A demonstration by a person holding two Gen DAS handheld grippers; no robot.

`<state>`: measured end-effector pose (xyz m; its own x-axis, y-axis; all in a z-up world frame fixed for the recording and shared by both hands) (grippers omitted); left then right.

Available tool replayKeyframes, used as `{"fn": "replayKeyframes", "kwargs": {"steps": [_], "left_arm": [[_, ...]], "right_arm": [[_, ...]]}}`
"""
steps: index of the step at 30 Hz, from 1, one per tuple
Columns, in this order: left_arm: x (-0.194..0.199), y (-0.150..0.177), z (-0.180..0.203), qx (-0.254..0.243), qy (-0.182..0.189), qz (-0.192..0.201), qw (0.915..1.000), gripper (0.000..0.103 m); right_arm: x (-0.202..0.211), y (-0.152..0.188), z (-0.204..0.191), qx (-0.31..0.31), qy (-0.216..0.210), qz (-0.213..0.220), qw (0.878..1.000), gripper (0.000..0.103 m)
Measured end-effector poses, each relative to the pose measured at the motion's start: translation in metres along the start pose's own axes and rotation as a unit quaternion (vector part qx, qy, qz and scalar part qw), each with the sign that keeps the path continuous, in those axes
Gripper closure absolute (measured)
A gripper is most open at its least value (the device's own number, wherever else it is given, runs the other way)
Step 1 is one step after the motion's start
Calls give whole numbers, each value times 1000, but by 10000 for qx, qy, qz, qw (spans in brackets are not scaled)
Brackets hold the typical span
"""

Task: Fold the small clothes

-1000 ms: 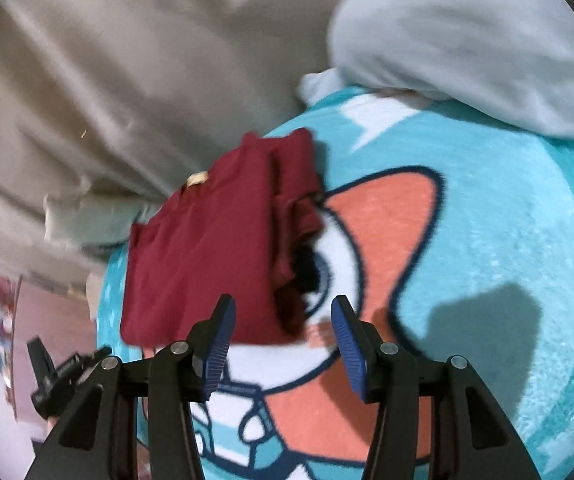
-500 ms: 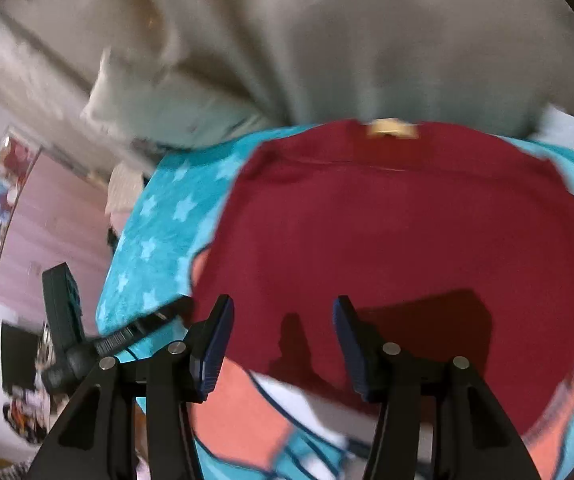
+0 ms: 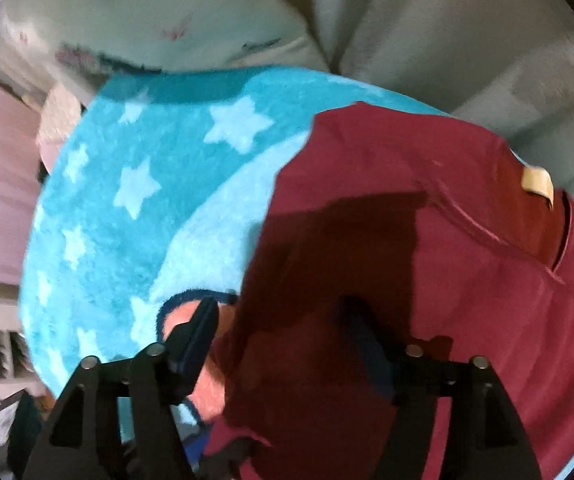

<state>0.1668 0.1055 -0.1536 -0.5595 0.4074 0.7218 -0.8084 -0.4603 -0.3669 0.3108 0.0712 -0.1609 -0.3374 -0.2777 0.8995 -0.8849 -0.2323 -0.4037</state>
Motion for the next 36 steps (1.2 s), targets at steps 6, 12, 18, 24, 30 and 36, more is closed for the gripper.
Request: {"fn": "replayKeyframes", "kwargs": {"steps": [6, 12, 18, 24, 30, 36], "left_arm": [[32, 4, -19, -11, -12, 22, 10000, 86], [48, -3, -31, 63, -200, 149, 9997, 85], [71, 5, -19, 34, -388, 516, 9979, 83], [73, 18, 12, -104, -523, 697, 9961, 81], [64, 53, 50, -350, -594, 599, 9958, 78], [39, 81, 85, -640, -635, 346, 9953, 78]], "right_arm": [[-11, 10, -12, 757, 764, -14, 9942, 28], [5, 16, -11, 720, 772, 465, 9933, 84], [65, 8, 28, -211, -203, 1187, 9925, 87], [132, 20, 113, -1109, -651, 1820, 9749, 88], [154, 88, 232, -2238, -651, 1987, 9519, 88], [140, 150, 301, -3021, -1019, 1846, 9297, 87]]}}
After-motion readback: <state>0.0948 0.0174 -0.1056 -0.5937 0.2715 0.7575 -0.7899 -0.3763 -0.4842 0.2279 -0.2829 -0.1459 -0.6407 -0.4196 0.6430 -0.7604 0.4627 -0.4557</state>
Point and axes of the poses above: each gripper's, at about its wrist camera, not at the fingertips, and x roughly against the way its jaws point, z to its right, y to its underside, the point moved 8 cm from there along -x, roughly the way its jaws point, and after that the axes turned 12 degrees about z, right-handed, at the moved point
